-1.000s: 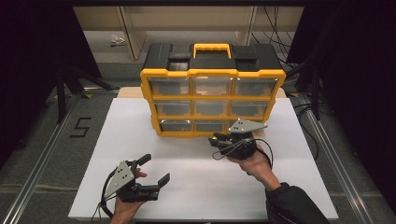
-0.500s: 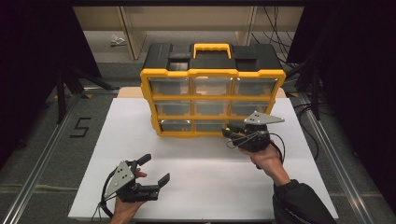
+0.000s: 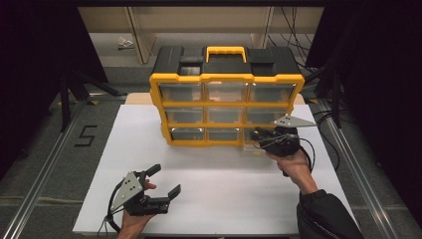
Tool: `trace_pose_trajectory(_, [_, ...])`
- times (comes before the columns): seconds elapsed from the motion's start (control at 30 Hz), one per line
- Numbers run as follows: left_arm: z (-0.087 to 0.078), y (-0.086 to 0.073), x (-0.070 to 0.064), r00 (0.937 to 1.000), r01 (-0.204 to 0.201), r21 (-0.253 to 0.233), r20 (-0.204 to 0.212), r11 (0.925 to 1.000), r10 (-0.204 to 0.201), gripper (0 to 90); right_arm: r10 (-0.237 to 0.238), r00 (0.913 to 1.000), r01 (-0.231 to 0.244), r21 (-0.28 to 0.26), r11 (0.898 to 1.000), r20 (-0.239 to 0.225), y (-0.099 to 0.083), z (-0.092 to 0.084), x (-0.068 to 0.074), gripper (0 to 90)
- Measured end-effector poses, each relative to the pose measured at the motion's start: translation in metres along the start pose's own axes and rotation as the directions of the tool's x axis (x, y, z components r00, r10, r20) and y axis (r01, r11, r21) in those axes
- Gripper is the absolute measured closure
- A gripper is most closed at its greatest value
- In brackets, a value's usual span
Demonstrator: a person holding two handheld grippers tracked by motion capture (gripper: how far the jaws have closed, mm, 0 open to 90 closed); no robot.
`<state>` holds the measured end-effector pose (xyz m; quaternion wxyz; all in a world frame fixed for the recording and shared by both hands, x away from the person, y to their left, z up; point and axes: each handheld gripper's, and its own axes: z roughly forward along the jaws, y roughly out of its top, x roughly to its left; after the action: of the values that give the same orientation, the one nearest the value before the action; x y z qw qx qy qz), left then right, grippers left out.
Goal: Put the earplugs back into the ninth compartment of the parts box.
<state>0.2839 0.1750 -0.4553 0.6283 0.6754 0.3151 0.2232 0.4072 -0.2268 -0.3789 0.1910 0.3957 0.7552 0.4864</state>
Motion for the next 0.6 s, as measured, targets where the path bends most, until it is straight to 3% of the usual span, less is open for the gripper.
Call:
trace_pose_trajectory(0.23, [0.0, 0.0, 0.0, 1.0, 0.0, 0.0, 0.001, 1.0, 0.0, 7.4, 0.021, 0.9995, -0.021, 0.025, 0.999, 0.022, -0.006, 0.004, -0.01, 66.0])
trace_pose_trajectory(0.43, [0.0, 0.0, 0.0, 1.0, 0.001, 0.001, 0.001, 1.0, -0.001, 7.4, 0.034, 0.9991, -0.035, 0.037, 0.999, 0.024, -0.005, 0.004, -0.011, 50.8])
trace_pose_trajectory(0.6, [0.0, 0.0, 0.0, 1.0, 0.002, 0.003, -0.001, 1.0, -0.002, 7.5, 0.037, 0.9993, -0.037, 0.009, 0.999, 0.008, 0.001, -0.003, -0.007, 46.0])
